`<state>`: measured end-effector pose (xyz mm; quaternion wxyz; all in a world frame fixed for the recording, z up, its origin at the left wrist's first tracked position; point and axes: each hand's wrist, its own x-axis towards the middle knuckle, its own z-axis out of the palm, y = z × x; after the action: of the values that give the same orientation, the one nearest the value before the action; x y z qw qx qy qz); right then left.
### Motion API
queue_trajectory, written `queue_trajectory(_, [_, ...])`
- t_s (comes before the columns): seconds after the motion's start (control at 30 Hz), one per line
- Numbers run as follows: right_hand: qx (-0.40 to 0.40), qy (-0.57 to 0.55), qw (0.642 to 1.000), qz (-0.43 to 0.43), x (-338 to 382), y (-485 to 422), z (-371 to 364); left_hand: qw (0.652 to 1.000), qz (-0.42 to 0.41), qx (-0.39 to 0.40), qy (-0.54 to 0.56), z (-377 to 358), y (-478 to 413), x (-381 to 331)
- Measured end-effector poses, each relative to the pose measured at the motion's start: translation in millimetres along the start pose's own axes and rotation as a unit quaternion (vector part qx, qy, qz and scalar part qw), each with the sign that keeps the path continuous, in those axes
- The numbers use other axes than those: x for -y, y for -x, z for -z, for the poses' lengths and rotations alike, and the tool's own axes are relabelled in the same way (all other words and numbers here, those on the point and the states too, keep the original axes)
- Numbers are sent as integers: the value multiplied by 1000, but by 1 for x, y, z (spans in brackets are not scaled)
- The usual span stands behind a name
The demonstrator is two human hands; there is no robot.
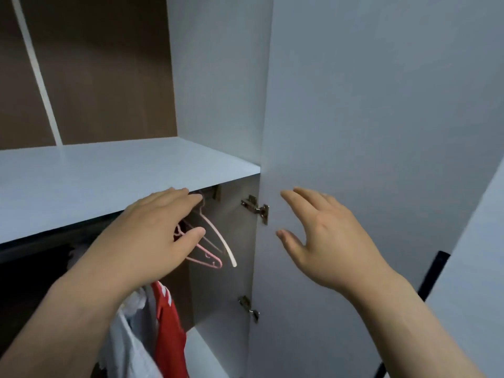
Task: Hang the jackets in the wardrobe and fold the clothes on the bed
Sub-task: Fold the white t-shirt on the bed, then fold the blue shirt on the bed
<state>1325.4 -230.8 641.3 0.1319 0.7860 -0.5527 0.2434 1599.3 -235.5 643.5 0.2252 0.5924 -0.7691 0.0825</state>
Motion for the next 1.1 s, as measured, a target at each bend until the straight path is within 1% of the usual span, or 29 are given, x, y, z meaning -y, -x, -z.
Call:
queue_trajectory(0.1, [16, 2, 999, -30, -38, 47, 15, 999, -31, 4, 16, -14, 11, -56])
queue_trajectory(0.2, [17, 0, 997, -71, -75, 104, 31, 996, -79, 24, 21, -35, 20, -118])
queue_trajectory(0.3, [24, -5, 991, -128, -113, 167, 50, 988, -142, 42, 33, -59, 22, -185])
queue_trajectory(0.37, [19, 4, 985, -174, -141, 209, 65, 980, -184, 45, 66, -72, 18, -233])
queue_trajectory(0.47, [13, 37, 967, -251, -178, 268, 93, 959, -238, 63, 140, -88, 17, -307])
queue_trajectory(0.6, [-7, 82, 928, -362, -210, 343, 132, 913, -336, 95, 211, -112, 23, -405])
queue_trajectory(0.7, [-18, 117, 891, -439, -221, 400, 155, 877, -404, 131, 223, -130, 30, -465])
queue_trajectory(0.8, [-19, 147, 839, -523, -221, 456, 171, 839, -459, 183, 230, -150, 35, -513])
queue_trajectory(0.87, [-21, 160, 796, -584, -213, 493, 180, 811, -494, 206, 237, -169, 38, -547])
queue_trajectory(0.93, [-4, 175, 750, -638, -200, 528, 188, 787, -523, 217, 245, -187, 49, -582])
queue_trajectory(1.03, [27, 197, 673, -712, -172, 578, 201, 745, -565, 244, 259, -211, 84, -632])
queue_trajectory(1.1, [33, 215, 622, -752, -149, 607, 209, 713, -595, 271, 256, -220, 113, -660])
